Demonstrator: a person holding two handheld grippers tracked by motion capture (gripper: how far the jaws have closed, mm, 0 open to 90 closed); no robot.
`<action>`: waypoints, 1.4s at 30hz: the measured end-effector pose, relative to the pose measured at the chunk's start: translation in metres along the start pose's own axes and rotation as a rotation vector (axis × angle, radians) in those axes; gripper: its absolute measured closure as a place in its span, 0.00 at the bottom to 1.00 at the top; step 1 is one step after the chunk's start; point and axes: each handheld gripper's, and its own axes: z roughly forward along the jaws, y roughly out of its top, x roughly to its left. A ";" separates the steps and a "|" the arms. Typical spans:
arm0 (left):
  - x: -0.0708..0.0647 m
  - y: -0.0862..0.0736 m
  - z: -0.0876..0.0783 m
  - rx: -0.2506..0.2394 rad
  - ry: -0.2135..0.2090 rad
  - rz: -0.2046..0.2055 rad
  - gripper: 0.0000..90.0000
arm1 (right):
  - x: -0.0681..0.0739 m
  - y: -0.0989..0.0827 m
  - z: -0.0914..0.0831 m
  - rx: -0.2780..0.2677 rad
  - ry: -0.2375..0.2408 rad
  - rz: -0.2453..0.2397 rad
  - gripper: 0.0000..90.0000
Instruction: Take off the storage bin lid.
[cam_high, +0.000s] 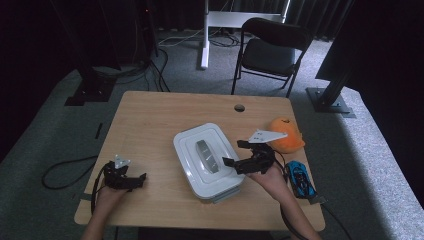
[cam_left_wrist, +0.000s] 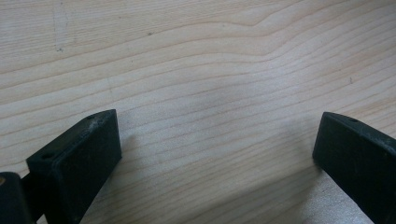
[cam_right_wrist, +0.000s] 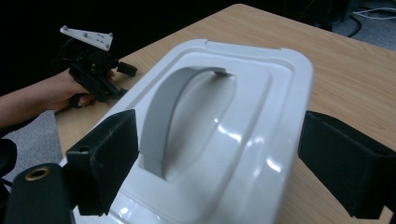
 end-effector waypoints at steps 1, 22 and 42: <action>0.000 0.000 0.000 0.000 0.000 0.000 0.02 | 0.002 0.002 0.003 0.002 0.000 -0.007 0.13; 0.000 0.000 0.000 0.000 0.000 0.000 0.02 | 0.029 0.013 0.050 0.150 -0.023 -0.055 0.14; 0.000 -0.001 -0.001 0.001 0.004 -0.005 0.02 | 0.046 -0.003 0.056 0.165 -0.042 -0.095 0.68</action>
